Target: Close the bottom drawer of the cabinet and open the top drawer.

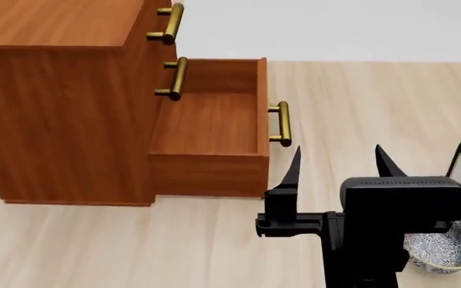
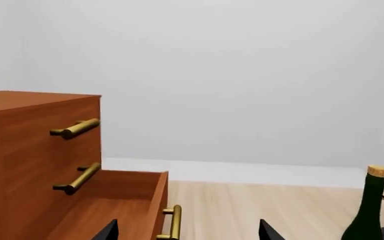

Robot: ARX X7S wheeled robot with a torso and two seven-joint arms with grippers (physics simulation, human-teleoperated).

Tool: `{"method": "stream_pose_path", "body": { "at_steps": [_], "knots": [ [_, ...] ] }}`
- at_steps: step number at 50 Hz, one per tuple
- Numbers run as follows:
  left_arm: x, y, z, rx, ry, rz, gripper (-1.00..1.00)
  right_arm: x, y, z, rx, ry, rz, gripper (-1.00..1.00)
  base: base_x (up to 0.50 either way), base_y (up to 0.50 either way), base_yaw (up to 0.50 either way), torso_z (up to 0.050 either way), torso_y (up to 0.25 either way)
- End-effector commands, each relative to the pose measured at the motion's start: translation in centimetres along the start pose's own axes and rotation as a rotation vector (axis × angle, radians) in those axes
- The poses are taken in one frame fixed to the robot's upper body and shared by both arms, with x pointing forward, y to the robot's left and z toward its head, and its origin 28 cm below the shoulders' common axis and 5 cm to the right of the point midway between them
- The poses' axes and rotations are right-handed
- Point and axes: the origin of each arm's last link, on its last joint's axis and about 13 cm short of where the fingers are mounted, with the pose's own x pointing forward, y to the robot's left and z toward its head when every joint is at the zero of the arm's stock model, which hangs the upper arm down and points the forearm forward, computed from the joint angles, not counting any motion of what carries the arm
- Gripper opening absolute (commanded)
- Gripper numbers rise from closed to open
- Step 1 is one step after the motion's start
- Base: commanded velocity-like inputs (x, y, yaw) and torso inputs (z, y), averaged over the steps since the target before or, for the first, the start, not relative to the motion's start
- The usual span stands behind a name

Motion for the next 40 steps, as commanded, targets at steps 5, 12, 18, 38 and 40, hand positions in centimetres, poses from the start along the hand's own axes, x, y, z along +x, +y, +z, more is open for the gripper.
{"method": "stream_pose_path", "body": {
  "at_steps": [5,12,18,38,40],
  "knots": [
    [-0.10,0.12,0.20,-0.005,-0.004,0.003,1.00,-0.04,0.08,0.13,-0.006,0.000,0.001,1.00,0.28,0.00,0.00,0.000,0.000],
    [0.00,0.09,0.18,-0.011,0.000,0.008,1.00,-0.06,0.01,0.12,-0.006,0.001,0.000,1.00,0.28,0.00,0.00,0.000,0.000],
    [0.07,0.06,0.18,-0.010,0.000,0.007,1.00,0.02,-0.03,0.14,-0.006,-0.001,-0.001,1.00,0.28,0.00,0.00,0.000,0.000],
    [0.15,-0.04,0.27,-0.009,-0.001,0.005,1.00,-0.04,-0.07,0.15,-0.002,0.000,-0.002,1.00,0.28,0.00,0.00,0.000,0.001],
    [0.14,-0.05,0.27,-0.008,-0.001,0.005,1.00,-0.06,-0.05,0.14,-0.003,0.000,-0.001,1.00,0.28,0.00,0.00,0.000,0.000]
  ]
}}
